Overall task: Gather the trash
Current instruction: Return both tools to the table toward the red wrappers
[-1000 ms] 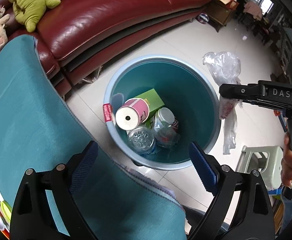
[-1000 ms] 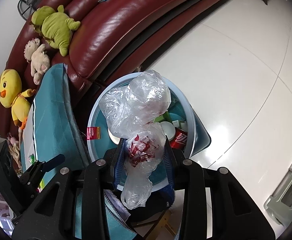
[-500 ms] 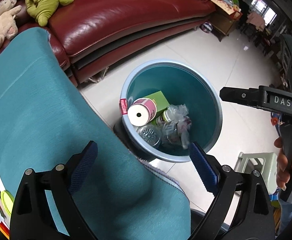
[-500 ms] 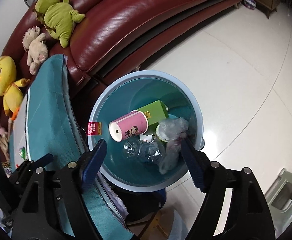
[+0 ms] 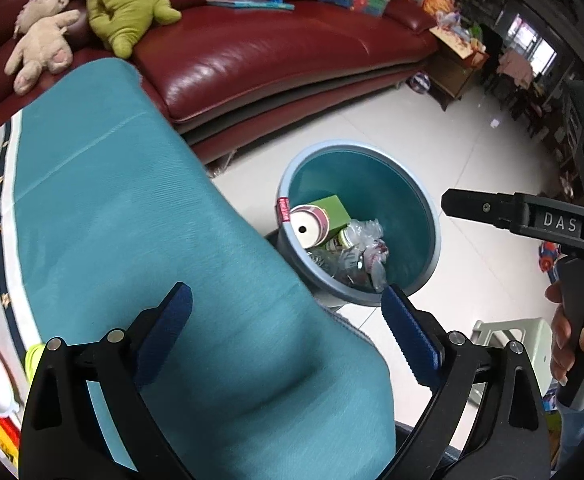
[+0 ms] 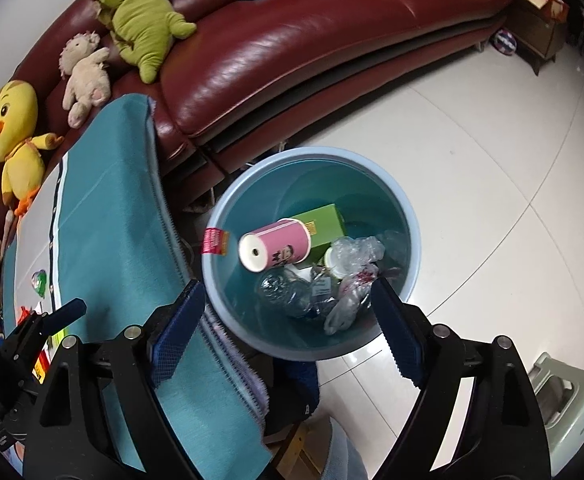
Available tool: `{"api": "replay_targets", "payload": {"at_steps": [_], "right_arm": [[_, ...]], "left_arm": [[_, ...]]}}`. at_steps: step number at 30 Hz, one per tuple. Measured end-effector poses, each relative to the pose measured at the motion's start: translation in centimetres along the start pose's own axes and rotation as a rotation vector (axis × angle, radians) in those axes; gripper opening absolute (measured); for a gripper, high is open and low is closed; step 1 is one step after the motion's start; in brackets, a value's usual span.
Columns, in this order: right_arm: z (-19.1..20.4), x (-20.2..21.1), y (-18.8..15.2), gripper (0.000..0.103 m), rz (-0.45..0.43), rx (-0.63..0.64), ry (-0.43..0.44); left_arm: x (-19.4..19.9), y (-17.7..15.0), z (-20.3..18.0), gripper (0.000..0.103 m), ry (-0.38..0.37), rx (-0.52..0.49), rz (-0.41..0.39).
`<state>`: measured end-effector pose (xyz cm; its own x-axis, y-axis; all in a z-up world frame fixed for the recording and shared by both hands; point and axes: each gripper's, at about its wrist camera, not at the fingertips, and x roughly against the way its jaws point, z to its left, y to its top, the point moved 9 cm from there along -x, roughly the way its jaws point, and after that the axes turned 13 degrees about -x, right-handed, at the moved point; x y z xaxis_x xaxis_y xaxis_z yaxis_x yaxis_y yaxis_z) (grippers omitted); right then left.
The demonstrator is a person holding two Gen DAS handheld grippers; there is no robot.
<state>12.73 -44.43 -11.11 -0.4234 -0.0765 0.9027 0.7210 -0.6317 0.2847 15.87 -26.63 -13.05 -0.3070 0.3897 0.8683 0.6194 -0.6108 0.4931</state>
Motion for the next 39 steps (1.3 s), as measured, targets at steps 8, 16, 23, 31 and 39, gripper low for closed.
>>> {"api": "replay_targets", "payload": {"at_steps": [8, 16, 23, 31, 39], "right_arm": [[3.5, 1.2, -1.9, 0.081, -0.002, 0.067, 0.003], [7.3, 1.1, -3.8, 0.081, 0.013, 0.127, 0.003], [11.0, 0.2, -6.1, 0.081, 0.051, 0.194, 0.010], [17.5, -1.7, -10.4, 0.081, 0.130, 0.323, 0.028], [24.4, -2.5, -14.9, 0.081, 0.197, 0.465, 0.070]], "left_arm": [[3.2, -2.5, 2.8, 0.096, 0.017, 0.070, -0.044], [5.6, -5.8, 6.2, 0.096, 0.049, 0.147, -0.075], [8.5, -9.4, 10.1, 0.096, 0.092, 0.227, -0.096], [12.8, -14.5, 15.0, 0.096, 0.184, 0.327, -0.112], [16.9, -21.0, 20.0, 0.096, 0.276, 0.435, -0.100]]}}
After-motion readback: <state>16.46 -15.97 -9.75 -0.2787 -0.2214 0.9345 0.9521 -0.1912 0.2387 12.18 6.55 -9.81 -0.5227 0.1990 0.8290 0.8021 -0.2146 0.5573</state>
